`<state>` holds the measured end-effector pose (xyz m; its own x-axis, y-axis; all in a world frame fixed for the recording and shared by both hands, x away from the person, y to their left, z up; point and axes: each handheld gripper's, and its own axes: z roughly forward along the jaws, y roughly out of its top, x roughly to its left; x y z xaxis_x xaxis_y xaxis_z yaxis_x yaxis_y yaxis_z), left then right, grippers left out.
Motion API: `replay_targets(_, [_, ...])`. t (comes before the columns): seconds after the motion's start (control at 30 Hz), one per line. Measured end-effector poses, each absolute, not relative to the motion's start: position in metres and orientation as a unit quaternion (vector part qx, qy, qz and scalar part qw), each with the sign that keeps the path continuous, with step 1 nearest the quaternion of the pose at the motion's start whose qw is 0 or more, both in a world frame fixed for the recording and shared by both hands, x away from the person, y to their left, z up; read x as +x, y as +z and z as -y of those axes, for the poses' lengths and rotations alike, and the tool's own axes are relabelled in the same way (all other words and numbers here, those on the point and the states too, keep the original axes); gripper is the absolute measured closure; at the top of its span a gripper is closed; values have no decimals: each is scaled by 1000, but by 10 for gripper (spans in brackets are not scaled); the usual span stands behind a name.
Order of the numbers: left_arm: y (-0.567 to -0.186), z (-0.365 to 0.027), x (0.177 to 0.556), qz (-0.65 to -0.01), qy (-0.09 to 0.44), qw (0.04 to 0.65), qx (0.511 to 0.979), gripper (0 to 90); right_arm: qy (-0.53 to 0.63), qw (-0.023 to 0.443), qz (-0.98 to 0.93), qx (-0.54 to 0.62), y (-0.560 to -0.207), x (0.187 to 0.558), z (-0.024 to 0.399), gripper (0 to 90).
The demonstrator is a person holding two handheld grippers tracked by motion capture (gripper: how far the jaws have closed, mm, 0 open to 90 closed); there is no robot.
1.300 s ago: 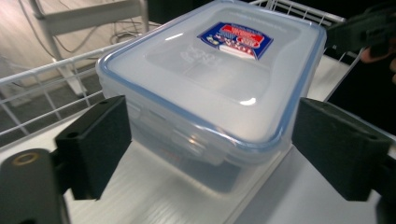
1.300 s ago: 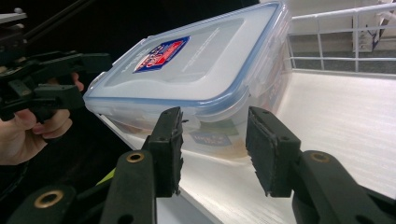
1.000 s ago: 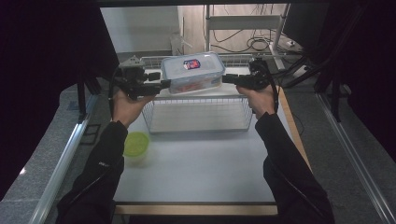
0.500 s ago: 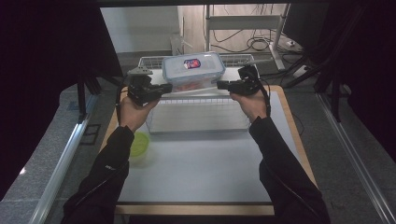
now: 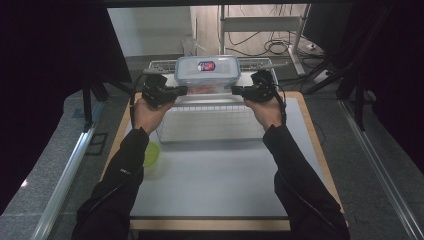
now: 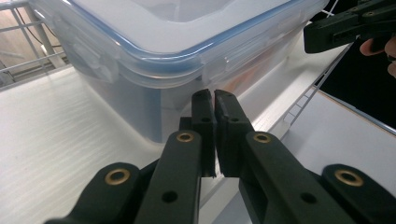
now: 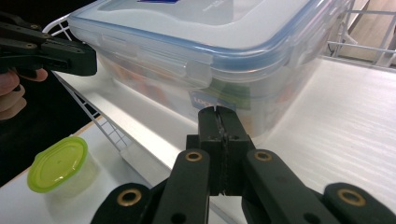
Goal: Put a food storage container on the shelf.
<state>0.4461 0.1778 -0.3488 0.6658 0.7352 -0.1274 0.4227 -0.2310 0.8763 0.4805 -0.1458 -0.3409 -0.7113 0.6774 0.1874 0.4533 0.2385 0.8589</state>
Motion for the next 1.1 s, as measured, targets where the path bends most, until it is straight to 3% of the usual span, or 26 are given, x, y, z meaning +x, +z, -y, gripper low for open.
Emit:
replay_targets(0.27, [-353, -181, 432, -366, 155, 500, 769, 793, 505, 118, -777, 356, -341, 472, 153, 811])
replay_targets(0.7, [-373, -188, 388, -345, 153, 517, 768, 558, 501, 126, -796, 315, -354, 431, 154, 476])
replay_targets(1.03, [-394, -185, 357, -338, 174, 500, 778, 433, 484, 128, -814, 295, -375, 405, 156, 363])
replay_targets(1.1, [-398, -184, 351, -338, 176, 496, 781, 372, 480, 127, -817, 293, -383, 398, 158, 329])
